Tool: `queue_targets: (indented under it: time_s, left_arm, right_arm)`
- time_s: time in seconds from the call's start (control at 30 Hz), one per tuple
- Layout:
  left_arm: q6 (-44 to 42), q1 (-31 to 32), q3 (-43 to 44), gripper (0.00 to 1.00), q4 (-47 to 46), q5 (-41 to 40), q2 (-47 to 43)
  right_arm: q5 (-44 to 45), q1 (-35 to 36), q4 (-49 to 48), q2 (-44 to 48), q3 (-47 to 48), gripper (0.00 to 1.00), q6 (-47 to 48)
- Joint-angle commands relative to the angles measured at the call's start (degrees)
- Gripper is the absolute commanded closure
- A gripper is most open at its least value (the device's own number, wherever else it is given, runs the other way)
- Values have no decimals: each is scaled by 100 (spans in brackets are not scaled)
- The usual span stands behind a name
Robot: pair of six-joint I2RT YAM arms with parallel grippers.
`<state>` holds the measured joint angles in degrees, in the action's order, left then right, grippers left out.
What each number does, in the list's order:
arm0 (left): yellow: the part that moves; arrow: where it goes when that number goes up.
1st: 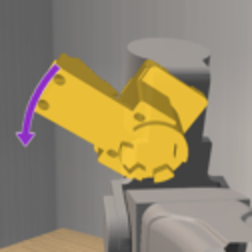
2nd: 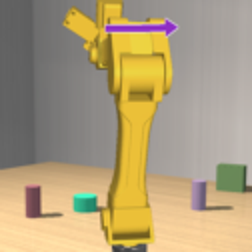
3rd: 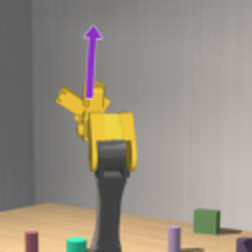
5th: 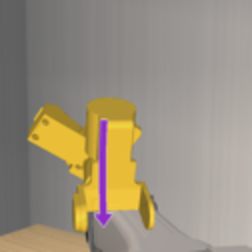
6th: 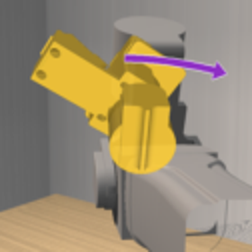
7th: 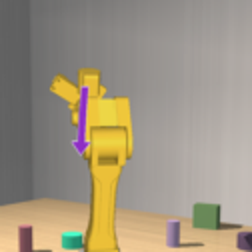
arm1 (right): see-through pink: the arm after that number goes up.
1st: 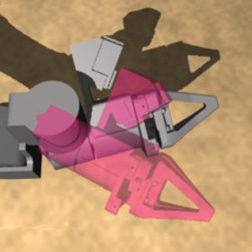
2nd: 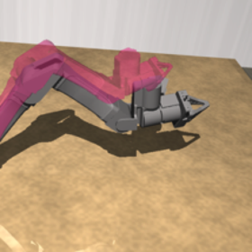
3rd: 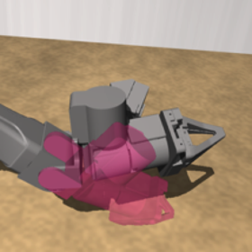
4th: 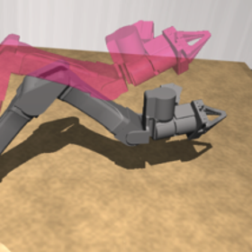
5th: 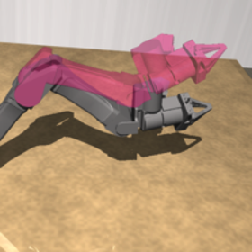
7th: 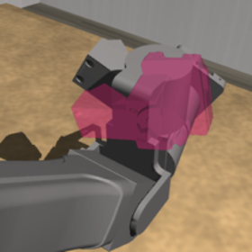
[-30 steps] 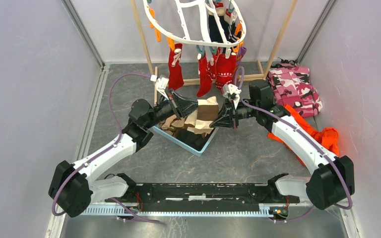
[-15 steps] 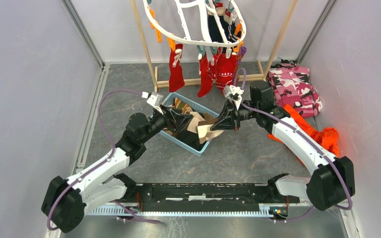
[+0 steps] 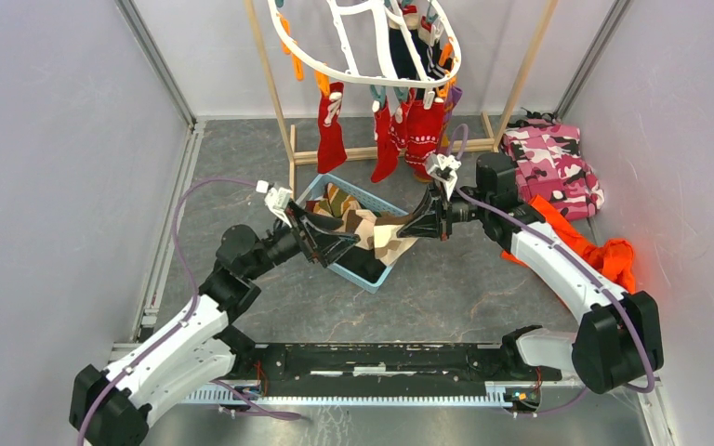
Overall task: Clip the socks to the hanger
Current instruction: Pick up the sock from the bin.
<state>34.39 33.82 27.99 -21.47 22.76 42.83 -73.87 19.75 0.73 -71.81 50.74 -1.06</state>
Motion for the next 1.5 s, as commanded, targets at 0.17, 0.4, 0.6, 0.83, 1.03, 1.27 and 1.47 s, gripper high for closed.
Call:
queue_targets:
  time_s: [0.17, 0.4, 0.6, 0.83, 1.03, 1.27, 1.47]
  left_arm:
    - [2138, 8, -221, 12, -1400, 1096, 944]
    - [2164, 197, 55, 20, -1512, 1208, 1513]
    - [2067, 530, 280, 27, -1764, 1132, 1925]
    - [2074, 617, 478, 82, -1778, 1219, 2290]
    - [2319, 564, 445, 96, -1636, 901, 2116]
    - [3632, 169, 199, 98, -1837, 646, 1669]
    - [5660, 19, -114, 98, -2731, 409, 1695]
  right_arm:
    - [109, -44, -372, -44, 95, 100, -263]
    - [134, -74, -398, 0, 63, 100, -264]
    - [162, -78, -407, 0, 32, 100, -265]
    - [162, -69, -385, 15, -11, 100, -221]
    - [333, -79, 1382, -11, 536, 70, 1502]
    - [1294, -83, 5535, -672, 2799, 41, 5430]
    - [1681, -72, 6303, -434, 3524, 17, 7530]
